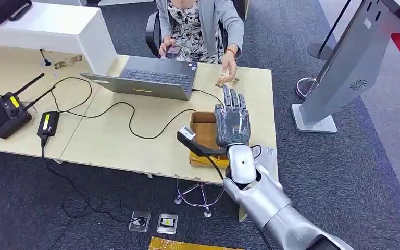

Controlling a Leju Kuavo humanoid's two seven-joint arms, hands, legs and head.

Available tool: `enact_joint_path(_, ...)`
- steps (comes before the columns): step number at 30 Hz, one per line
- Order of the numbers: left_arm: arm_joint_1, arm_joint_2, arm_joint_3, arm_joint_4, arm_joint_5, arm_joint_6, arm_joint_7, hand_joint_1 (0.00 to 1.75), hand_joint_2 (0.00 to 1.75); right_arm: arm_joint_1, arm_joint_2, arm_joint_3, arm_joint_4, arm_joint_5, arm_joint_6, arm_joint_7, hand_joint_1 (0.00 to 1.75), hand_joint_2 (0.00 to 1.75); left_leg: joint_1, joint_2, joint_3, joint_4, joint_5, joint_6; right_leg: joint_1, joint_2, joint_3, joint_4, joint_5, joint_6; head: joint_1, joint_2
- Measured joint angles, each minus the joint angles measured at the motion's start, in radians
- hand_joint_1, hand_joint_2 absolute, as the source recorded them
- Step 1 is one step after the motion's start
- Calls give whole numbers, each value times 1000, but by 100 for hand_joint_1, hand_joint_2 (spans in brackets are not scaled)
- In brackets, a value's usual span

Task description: Pass the card to the sensor for recognition and then transmit it.

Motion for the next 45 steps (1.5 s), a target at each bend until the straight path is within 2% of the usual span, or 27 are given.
enact_joint_path(8,0,-1,0,0,9,8,1,0,175,-1,-8,1,-48,-27,-44,-31,175,175,0,0,0,0,0,0,0,0,0,0,0,0,0,0)
enact_joint_path(9,0,-1,0,0,11,11,2,0,175,-1,-7,2,-48,-33,-51,-34,166,175,0,0,0,0,0,0,0,0,0,0,0,0,0,0)
enact_joint_path(10,0,-1,0,0,11,14,4,0,175,-1,-6,3,-48,-39,-59,-38,9,175,0,0,0,0,0,0,0,0,0,0,0,0,0,0)
enact_joint_path(11,0,-1,0,0,13,17,5,0,175,-2,-6,4,-48,-43,-66,-40,0,175,0,0,0,0,0,0,0,0,0,0,0,0,0,0)
enact_joint_path(17,0,-6,0,0,18,32,16,0,175,-12,-5,8,-48,-67,-84,-53,0,175,0,0,0,0,0,0,0,0,0,0,0,0,0,0)
enact_joint_path(18,0,-6,0,0,18,32,16,0,175,-12,-4,8,-48,-73,-84,-57,0,0,0,0,0,0,0,0,0,0,0,0,0,0,0,0)
enact_joint_path(20,0,-6,0,0,18,32,16,0,175,-12,-1,9,-48,-86,-82,-68,0,0,0,0,0,0,0,0,0,0,0,0,0,0,0,0)
enact_joint_path(21,0,-7,0,0,19,32,16,0,175,-12,0,10,-48,-93,-80,-71,0,175,0,0,0,0,0,0,0,0,0,0,0,0,0,0)
enact_joint_path(28,0,-9,0,0,21,32,32,0,175,-14,2,23,-48,-120,-26,-58,0,175,0,0,-1,0,0,0,0,0,0,0,0,0,0,0)
enact_joint_path(37,0,-8,0,0,7,16,24,0,175,-15,-8,38,-66,-121,83,27,0,175,0,0,0,0,0,0,0,0,-1,0,0,0,0,0)
enact_joint_path(45,1,-4,0,0,5,-2,17,0,175,43,-74,45,-225,-106,222,126,0,175,0,0,-1,0,0,0,0,0,-1,0,0,0,0,0)
